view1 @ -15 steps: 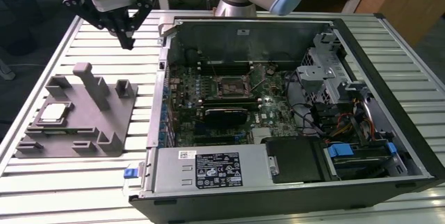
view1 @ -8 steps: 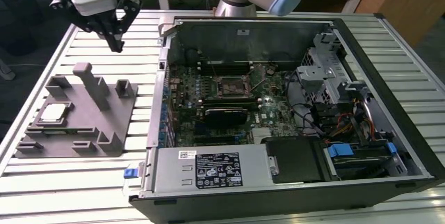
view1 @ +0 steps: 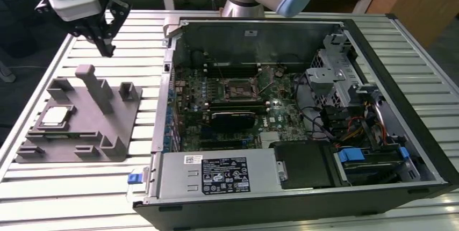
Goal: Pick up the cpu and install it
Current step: 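Reach for the cpu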
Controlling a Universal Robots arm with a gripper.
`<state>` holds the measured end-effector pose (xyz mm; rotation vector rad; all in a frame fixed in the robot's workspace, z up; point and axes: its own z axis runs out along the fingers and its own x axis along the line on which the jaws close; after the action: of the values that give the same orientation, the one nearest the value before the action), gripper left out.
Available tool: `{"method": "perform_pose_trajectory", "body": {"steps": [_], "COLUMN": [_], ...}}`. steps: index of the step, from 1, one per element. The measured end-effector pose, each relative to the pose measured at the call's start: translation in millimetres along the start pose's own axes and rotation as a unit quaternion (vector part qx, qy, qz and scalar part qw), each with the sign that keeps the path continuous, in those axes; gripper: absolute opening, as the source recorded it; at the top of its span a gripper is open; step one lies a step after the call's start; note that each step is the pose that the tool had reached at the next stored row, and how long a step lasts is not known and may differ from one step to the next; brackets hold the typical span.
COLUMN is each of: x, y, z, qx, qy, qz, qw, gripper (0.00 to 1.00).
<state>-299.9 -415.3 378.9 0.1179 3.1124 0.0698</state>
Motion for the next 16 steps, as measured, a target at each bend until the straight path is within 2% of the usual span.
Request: {"method": "perform_pose_trajectory", "body": {"steps": [8,16], "x": [22.6,40.3], "y": [-3.2,-6.4], "z": [3.7,7.4], "qx": [-0.0001,-0.0003], "qy": [0.0,0.0], "qz": [0.0,0.0], "qw": [1.0,1.0], "gripper": [0.11,0.11]}}
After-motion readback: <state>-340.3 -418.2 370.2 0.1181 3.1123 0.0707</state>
